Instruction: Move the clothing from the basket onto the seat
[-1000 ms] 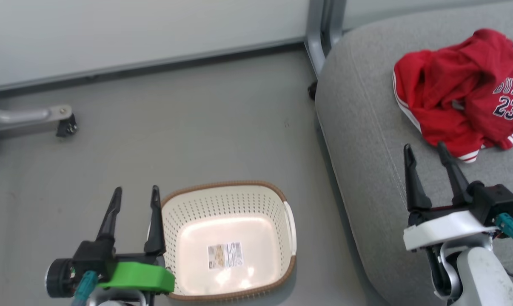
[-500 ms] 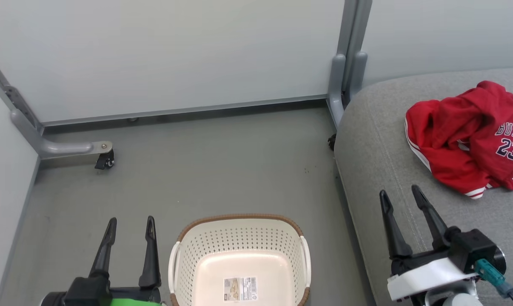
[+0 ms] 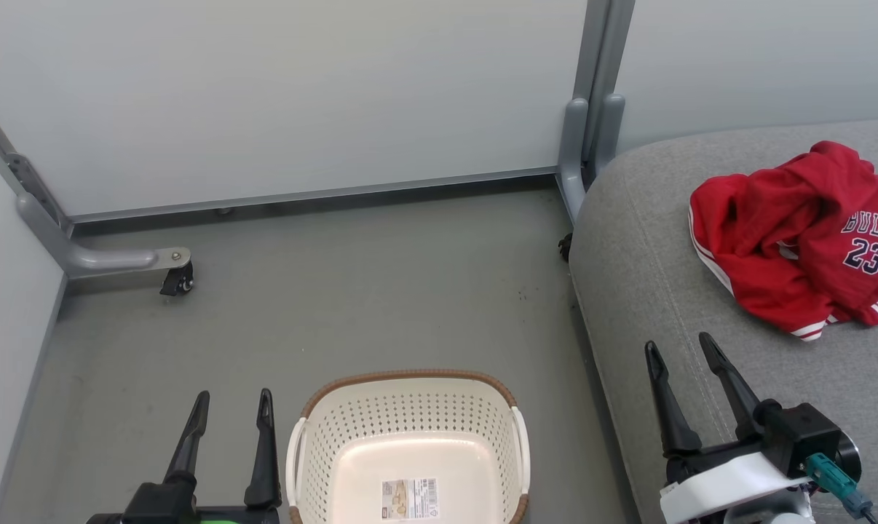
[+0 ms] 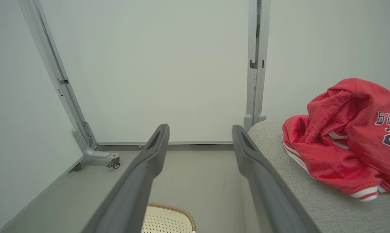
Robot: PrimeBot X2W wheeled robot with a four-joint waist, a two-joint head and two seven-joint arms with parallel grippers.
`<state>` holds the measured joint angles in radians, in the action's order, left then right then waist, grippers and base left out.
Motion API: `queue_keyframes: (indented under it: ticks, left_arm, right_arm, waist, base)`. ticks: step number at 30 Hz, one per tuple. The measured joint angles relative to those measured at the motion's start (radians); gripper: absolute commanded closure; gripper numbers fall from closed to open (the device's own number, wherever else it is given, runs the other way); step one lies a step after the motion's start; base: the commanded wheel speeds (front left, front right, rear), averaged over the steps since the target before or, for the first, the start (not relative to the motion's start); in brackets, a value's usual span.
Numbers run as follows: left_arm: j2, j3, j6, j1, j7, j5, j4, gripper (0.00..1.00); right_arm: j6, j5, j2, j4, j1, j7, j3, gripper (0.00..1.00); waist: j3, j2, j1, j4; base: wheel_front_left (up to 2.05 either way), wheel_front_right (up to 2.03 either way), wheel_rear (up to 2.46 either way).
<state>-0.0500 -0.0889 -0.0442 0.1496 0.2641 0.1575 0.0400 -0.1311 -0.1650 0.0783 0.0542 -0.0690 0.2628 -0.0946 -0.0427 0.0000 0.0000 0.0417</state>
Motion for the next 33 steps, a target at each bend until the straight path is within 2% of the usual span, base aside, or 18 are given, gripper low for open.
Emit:
queue_keyframes:
  ticks: [9,10,15,33]
  left_arm:
    - [0.000,0.000,-0.010,-0.002,0.000,0.004,0.007,0.00]
    - [0.000,0.000,-0.009,-0.001,0.000,0.008,0.005,1.00]
    - [0.002,-0.007,-0.009,0.006,0.000,0.016,0.049,1.00]
    - [-0.006,0.019,-0.021,-0.028,-0.071,0.358,0.090,1.00]
  right_arm:
    - [0.000,-0.009,-0.009,0.006,0.000,0.000,-0.009,0.00]
    - [0.000,-0.009,-0.010,0.008,0.000,0.000,-0.011,1.00]
    - [0.000,-0.014,-0.010,0.049,-0.018,-0.002,-0.014,1.00]
    - [0.000,-0.357,-0.003,0.083,0.003,-0.070,0.014,1.00]
  waist:
    - [-0.007,0.0000,0.0000,-0.002]
    - [-0.007,0.0000,0.0000,-0.002]
    - [-0.006,0.0000,0.0000,-0.002]
    - [0.001,0.0000,0.0000,-0.008]
  base:
    - [0.00,0.00,0.00]
    - [0.00,0.00,0.00]
    - [0.00,0.00,0.00]
    - [0.00,0.00,0.00]
